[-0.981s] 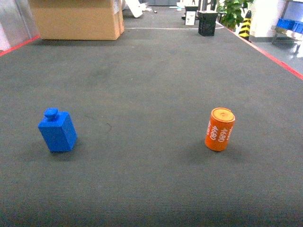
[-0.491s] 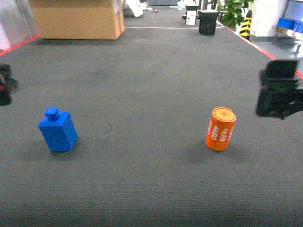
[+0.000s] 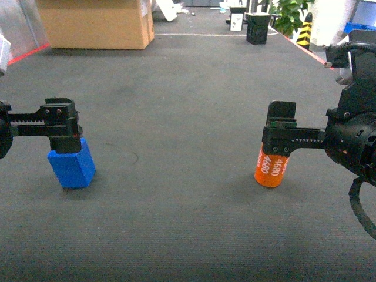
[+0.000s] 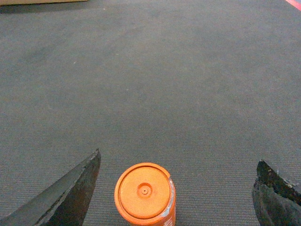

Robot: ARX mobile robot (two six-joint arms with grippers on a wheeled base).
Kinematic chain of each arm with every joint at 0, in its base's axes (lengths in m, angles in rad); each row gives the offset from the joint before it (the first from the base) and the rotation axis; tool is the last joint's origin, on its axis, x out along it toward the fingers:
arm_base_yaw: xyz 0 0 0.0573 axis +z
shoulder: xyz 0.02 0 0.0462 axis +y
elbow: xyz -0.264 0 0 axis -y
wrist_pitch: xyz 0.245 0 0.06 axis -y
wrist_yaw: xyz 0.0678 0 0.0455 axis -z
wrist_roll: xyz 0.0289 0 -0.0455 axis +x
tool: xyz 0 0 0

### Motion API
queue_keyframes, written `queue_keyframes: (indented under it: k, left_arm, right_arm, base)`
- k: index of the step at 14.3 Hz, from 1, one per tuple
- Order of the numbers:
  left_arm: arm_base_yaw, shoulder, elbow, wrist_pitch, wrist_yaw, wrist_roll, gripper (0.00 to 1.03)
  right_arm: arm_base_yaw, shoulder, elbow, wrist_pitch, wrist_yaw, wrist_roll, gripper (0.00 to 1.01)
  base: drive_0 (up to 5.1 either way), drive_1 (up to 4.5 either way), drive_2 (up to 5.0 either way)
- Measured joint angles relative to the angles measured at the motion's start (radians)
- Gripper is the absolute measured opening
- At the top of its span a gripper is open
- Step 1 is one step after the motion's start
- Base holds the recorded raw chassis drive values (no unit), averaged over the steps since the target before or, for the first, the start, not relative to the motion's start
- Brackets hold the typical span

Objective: Sort blue parts and orange caps into right shelf containers

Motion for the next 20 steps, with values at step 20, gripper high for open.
queue_keyframes:
  k: [20]
  left_arm:
    - [0.008,0.269,0.127,0.026,0.028,-0.011,0.98]
  right_arm:
    - [0.038,0.186,0.124,-0.043,-0.009,0.048,0.98]
  base:
    - [0.0,0.00,0.0]
